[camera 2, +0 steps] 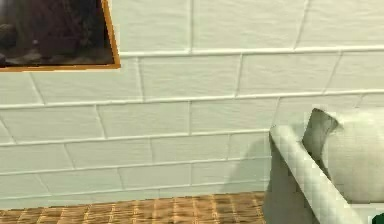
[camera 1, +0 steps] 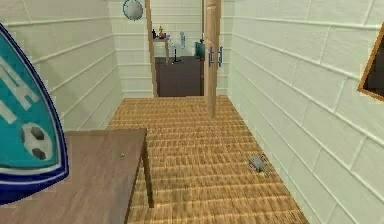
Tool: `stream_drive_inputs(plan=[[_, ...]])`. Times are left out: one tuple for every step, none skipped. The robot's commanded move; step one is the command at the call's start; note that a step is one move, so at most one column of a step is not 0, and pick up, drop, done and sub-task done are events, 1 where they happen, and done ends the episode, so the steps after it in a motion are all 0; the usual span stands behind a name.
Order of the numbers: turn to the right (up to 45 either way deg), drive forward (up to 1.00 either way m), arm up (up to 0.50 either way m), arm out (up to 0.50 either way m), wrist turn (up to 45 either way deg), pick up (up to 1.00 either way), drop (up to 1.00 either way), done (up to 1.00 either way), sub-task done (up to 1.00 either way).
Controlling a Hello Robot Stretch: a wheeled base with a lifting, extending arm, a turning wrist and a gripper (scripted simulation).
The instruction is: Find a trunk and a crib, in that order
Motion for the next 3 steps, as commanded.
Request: stream_drive_inputs(plan=[[0.0,1.0,0.0,0.0,0.0,0.0,0.0,0.0,0.0],[0.0,1.0,0.0,0.0,0.0,0.0,0.0,0.0,0.0],[-3.0,0.0,0.0,0.0,0.0,0.0,0.0,0.0,0.0]])
